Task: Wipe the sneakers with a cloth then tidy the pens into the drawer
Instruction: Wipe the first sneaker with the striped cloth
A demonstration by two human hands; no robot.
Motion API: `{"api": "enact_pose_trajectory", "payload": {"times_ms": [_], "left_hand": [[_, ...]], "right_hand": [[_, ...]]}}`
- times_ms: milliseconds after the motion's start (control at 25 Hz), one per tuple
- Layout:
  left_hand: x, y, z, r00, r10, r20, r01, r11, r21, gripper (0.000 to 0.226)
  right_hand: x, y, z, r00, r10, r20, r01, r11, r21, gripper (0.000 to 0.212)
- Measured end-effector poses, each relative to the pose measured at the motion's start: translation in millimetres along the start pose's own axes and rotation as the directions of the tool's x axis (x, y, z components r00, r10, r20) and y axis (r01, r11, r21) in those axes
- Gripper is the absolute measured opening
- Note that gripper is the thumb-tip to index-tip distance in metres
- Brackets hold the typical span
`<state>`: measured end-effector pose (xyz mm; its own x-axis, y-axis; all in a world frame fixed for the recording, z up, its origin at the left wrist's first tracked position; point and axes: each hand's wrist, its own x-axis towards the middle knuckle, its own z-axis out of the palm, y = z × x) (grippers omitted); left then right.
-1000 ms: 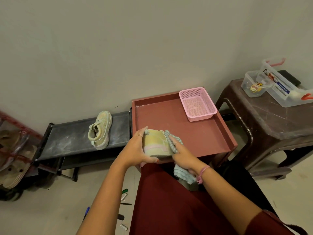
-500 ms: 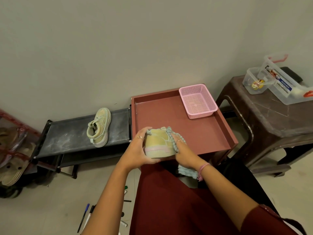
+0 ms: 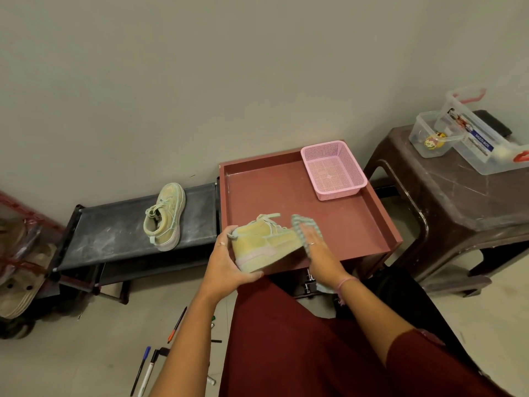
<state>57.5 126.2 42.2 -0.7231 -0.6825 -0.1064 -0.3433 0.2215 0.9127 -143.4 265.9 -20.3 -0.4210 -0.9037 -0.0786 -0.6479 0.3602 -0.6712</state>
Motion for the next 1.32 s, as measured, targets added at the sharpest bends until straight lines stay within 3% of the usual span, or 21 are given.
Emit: {"api": "enact_pose_trajectory", "payload": {"times_ms": [120, 360, 520, 640, 800, 880, 1120, 1200, 1320], "left_hand": [[1, -4, 2, 0.999, -0.028, -0.022, 0.028, 0.999, -0.020, 0.103], [0, -9, 0, 0.999, -0.041, -0.029, 0.038, 0.997, -0.073, 0.098], [-8, -17, 4, 0.997, -0.067, -0.038, 0.064, 0.994, -0.090, 0.099], [-12, -20, 8, 0.996, -0.068, -0.058, 0.062, 0.993, -0.097, 0.099], [-15, -18, 13, 0.997, -0.037, -0.073, 0.034, 0.999, -0.039, 0.099], [-14, -19, 14, 0.996, -0.024, -0.090, 0.025, 1.000, 0.009, 0.100], [-12, -15, 18, 0.996, 0.069, -0.057, -0.063, 0.993, 0.097, 0.097], [-11, -14, 24, 0.994, 0.087, -0.070, -0.079, 0.991, 0.105, 0.096], [-9, -13, 32, 0.991, 0.080, -0.110, -0.069, 0.993, 0.100, 0.095]], "right_hand": [[6, -4, -3, 0.975, 0.195, 0.104, -0.210, 0.966, 0.153, 0.093], [-35, -87, 25, 0.987, -0.142, 0.075, 0.122, 0.968, 0.218, 0.096], [-2, -40, 23, 0.999, 0.033, -0.014, -0.033, 0.999, 0.017, 0.099], [37, -2, 6, 0.986, 0.090, 0.142, -0.101, 0.993, 0.068, 0.094], [72, 20, -20, 0.923, 0.030, 0.382, -0.025, 1.000, -0.019, 0.070], [80, 20, -21, 0.904, 0.041, 0.425, -0.029, 0.999, -0.034, 0.063], [39, -15, -5, 0.975, 0.141, 0.170, -0.150, 0.988, 0.046, 0.047], [15, -39, -6, 0.967, 0.238, 0.093, -0.252, 0.945, 0.206, 0.058], [-18, -81, 0, 0.993, 0.108, 0.039, -0.114, 0.938, 0.328, 0.080]]}}
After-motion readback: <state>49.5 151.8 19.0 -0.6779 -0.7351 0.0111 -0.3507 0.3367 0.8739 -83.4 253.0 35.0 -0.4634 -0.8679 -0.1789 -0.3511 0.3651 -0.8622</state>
